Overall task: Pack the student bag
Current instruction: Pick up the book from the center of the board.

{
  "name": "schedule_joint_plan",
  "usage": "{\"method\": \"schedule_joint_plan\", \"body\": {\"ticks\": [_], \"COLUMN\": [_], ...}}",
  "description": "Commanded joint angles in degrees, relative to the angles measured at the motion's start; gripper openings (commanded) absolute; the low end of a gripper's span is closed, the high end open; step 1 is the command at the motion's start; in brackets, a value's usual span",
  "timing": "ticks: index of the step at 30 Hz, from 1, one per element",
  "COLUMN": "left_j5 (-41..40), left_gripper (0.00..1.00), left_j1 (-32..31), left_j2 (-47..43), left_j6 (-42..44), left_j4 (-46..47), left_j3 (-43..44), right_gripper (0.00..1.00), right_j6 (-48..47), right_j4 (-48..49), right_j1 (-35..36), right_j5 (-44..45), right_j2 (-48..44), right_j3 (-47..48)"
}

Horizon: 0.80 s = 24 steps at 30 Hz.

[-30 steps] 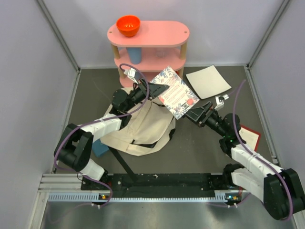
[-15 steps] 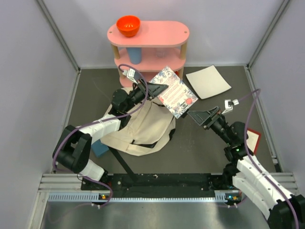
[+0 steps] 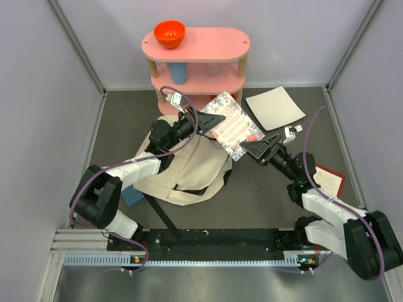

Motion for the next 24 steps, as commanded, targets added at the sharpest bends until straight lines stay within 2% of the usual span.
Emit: {"method": "schedule_joint_plan", "body": {"ticks": [1,3,6,7,9,10,11,12,13,14,15,16,18,19,20,21,22,23,24], "left_j5": [-0.08,0.45,0.72,0.81,0.55,0.98,1.68,2.38,3.17,3.62,3.62,3.71,3.27,2.49,-0.05,-1.64,-4.09,-13.77,-18.39], "left_gripper": [0.00,0.00,0.00,0.00,0.00,0.00,0.00,0.03,0.12,0.22,0.42,0.51,0.68,0.73,0.79,0.83,0.89,0.98,0.98], "left_j1": [-0.57,-1.00,-1.44,-1.45,-1.45,-1.45,-1.45,-1.45,-1.45,-1.36,-1.27,-1.18,-0.92,-0.92,-1.01,-1.09,-1.44,-4.06,-5.82], "left_j2": [-1.31,-0.35,0.53,0.62,0.71,0.71,1.15,1.32,1.50,1.50,1.24,0.80,-1.13,-1.92,-3.75,-4.64,-5.52,-6.83,-7.11], "left_j6": [-1.79,-2.49,-3.20,-3.28,-2.85,-1.80,-1.10,-0.39,0.75,1.45,2.42,5.73,11.10,18.52,22.34,29.86,34.46,39.29,47.78], "left_j4": [7.76,8.63,9.43,9.52,9.08,8.21,5.59,4.34,3.29,1.10,-0.40,-2.76,-15.56,-20.58,-25.68,-35.21,-39.66,-46.23,-55.60], "left_j3": [-0.37,0.16,0.25,0.25,0.07,0.33,1.55,2.17,2.44,2.53,2.44,2.36,3.32,4.54,5.16,5.60,6.56,7.88,9.28], "right_gripper": [0.98,0.95,0.78,0.64,0.49,0.28,0.20,0.12,0.00,0.00,0.00,0.00,0.00,0.00,0.00,0.00,0.00,0.00,0.00], "right_j6": [3.27,3.01,3.10,3.19,3.45,3.54,3.71,3.80,3.54,3.11,1.80,0.83,-4.16,-6.11,-8.13,-11.37,-12.53,-13.76,-15.69], "right_j4": [15.75,16.99,18.92,19.10,19.54,20.06,20.76,20.68,19.46,18.06,13.26,9.91,0.61,-10.15,-16.61,-22.59,-35.26,-39.57,-43.18], "right_j1": [0.64,0.82,0.99,0.91,1.08,1.00,1.08,1.00,1.08,1.08,1.08,1.08,0.99,1.08,1.08,1.08,1.08,1.00,1.08], "right_j5": [-2.39,-2.91,-3.09,-3.09,-3.53,-3.70,-3.88,-3.88,-3.88,-3.71,-2.49,-1.34,3.47,5.85,8.49,14.69,18.23,21.40,25.96], "right_j2": [5.03,7.05,8.38,8.73,8.82,8.56,8.38,7.95,7.42,5.94,4.96,3.56,-2.49,-5.39,-10.55,-13.65,-16.29,-18.40,-22.34], "right_j3": [3.33,4.11,4.91,5.00,5.44,5.35,4.91,4.73,4.65,4.56,4.38,4.29,4.29,4.47,5.17,5.87,7.88,8.68,9.38]}}
